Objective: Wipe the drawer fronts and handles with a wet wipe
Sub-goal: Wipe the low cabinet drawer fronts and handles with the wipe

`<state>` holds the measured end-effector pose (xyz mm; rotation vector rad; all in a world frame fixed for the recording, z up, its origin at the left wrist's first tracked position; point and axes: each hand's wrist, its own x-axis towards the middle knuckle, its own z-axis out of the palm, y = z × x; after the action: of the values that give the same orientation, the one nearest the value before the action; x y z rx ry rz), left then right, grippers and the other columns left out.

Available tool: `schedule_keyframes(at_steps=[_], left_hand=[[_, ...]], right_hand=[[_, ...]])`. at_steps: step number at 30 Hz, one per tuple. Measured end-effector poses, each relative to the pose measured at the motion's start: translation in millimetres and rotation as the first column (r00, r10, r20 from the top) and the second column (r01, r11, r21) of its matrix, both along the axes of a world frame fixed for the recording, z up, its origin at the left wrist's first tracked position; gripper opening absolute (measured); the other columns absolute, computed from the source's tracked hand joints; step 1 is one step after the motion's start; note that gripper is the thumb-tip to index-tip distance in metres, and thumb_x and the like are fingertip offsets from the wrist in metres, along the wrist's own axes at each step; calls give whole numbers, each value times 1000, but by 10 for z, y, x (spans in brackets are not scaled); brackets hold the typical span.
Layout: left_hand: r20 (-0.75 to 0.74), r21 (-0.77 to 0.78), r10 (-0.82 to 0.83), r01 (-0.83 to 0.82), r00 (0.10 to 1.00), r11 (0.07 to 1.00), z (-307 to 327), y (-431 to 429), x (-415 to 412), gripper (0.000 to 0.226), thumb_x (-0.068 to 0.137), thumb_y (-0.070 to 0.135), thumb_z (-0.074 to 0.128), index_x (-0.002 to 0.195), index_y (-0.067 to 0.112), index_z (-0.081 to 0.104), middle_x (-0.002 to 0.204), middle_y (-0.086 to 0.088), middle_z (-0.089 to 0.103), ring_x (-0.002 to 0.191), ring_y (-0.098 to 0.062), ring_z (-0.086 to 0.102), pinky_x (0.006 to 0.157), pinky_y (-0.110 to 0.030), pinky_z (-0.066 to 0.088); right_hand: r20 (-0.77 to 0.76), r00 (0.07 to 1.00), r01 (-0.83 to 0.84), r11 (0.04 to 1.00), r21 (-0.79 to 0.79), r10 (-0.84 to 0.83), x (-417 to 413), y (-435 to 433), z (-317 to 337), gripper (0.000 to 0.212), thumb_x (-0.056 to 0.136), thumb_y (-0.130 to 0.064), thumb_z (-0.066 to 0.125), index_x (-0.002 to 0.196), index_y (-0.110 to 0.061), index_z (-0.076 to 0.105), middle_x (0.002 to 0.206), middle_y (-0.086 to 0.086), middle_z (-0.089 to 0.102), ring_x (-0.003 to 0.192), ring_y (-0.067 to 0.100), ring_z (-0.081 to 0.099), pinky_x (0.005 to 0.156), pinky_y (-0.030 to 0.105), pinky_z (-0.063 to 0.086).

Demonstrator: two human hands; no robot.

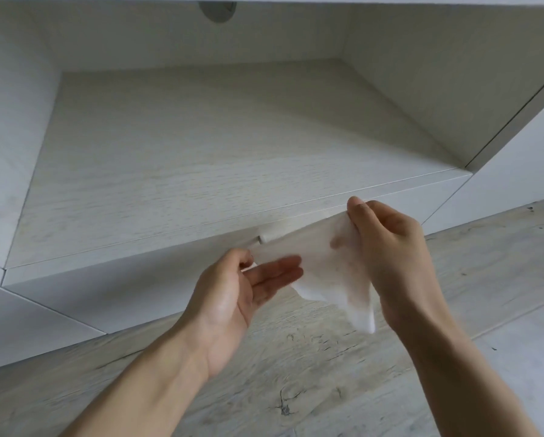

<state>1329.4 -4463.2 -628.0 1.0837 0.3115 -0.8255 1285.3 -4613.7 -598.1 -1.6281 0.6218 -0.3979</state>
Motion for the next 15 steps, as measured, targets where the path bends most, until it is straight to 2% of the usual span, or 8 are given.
schedule_keyframes(at_steps=[2,3,4,6,7,9,12,15], left_hand=[[-23,-40,21,-22,1000,999,-17,17,23,22,98,27,40,80,18,46,94,-8,76,81,-18,72,87,-37,46],[-45,-23,-11,10,999,1000,-40,16,24,13,90,29,51,84,17,53,93,-6,74,82,-18,68,84,-37,46],[-81,-1,-81,81,993,997,-58,17,4,18,75,26,61,89,15,58,92,-5,71,83,-18,64,82,-36,45],[-190,-40,-227,224,955,974,-82,27,-59,38,50,11,64,88,11,64,91,-9,66,82,-20,63,81,-34,47],[-239,-109,-268,248,933,963,-71,27,-84,35,46,6,63,81,8,66,88,-10,65,78,-22,62,76,-34,48],[-289,-227,-263,200,920,953,-19,33,-109,22,54,12,68,75,5,71,86,-12,66,79,-24,62,73,-34,50],[-203,-131,-116,90,972,987,-6,42,-68,16,70,17,70,83,9,71,76,-4,69,63,-16,65,65,-29,49],[58,150,25,-33,998,988,-61,69,-6,13,76,17,70,88,13,70,78,-2,74,63,-13,67,66,-28,50]], right_hand=[[10,999,-53,995,83,52,2,7,9,53,98,-40,50,87,13,51,65,19,59,63,26,47,60,40,46],[18,996,-92,986,138,91,5,30,23,60,94,-44,51,91,16,49,72,27,53,68,29,45,65,48,44],[34,993,-118,975,190,114,8,60,43,65,92,-46,51,95,18,47,75,23,49,72,31,42,69,48,39],[70,992,-120,940,318,104,15,72,15,58,97,-39,50,99,19,53,82,18,54,74,31,47,72,42,41],[90,991,-125,913,387,98,19,71,-11,49,101,-33,47,98,15,59,81,18,61,74,30,56,72,37,47],[123,988,-139,876,462,92,15,75,-5,39,102,-26,43,91,1,68,77,9,70,74,17,67,68,27,53],[157,985,-133,892,433,71,-7,52,-1,39,101,-27,44,77,-6,66,67,2,67,65,12,62,61,24,51],[122,992,-41,986,161,21,-49,-31,-36,36,100,-32,48,72,-11,56,54,-4,54,49,10,47,48,22,36]])
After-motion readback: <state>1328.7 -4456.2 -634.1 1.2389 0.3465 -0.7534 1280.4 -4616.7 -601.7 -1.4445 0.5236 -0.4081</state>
